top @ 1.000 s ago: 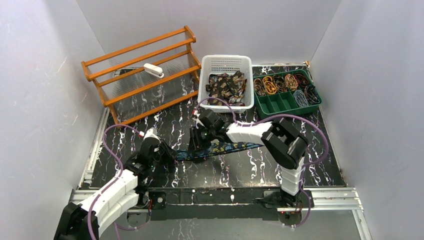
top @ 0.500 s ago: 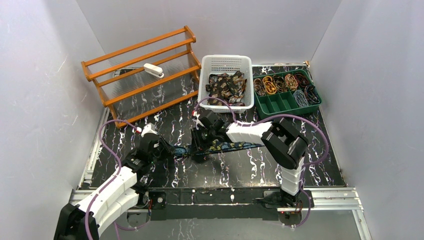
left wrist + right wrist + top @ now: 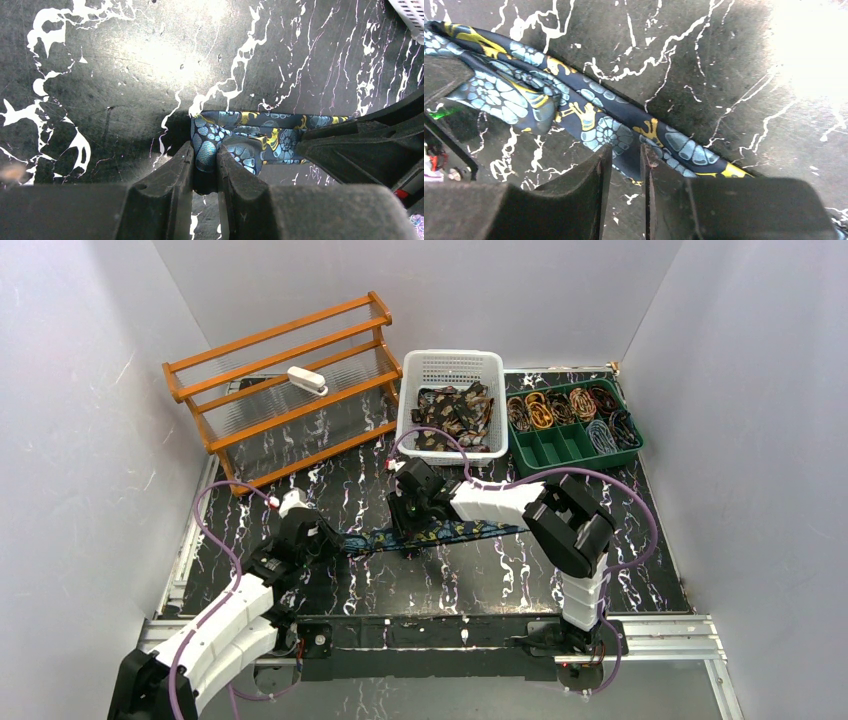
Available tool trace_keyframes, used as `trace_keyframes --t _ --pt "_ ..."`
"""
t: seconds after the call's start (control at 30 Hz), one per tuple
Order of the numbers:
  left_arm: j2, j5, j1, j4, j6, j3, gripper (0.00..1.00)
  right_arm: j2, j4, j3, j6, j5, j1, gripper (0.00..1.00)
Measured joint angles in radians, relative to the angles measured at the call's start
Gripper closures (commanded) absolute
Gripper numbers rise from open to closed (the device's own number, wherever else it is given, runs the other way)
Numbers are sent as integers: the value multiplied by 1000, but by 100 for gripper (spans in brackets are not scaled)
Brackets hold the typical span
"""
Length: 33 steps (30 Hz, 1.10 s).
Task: Roll the ties
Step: Roll the tie at the center of the board.
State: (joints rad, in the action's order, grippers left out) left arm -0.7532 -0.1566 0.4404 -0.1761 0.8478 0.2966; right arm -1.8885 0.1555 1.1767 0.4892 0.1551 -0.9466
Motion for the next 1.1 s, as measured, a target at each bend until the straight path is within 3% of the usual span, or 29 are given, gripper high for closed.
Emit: trace_keyframes --t 0.23,0.77,0.87,1.1 --pt "3 -21 0 -16 0 23 94 -15 48 31 -36 -44 0 65" --pt "-45 -137 24 -140 -122 142 98 -14 -8 5 60 52 3 62" --pt "-75 -183 50 -164 -145 177 98 -15 -8 5 66 69 3 62" --pt "-159 -343 188 -230 -161 244 99 -12 -18 4 103 102 3 51"
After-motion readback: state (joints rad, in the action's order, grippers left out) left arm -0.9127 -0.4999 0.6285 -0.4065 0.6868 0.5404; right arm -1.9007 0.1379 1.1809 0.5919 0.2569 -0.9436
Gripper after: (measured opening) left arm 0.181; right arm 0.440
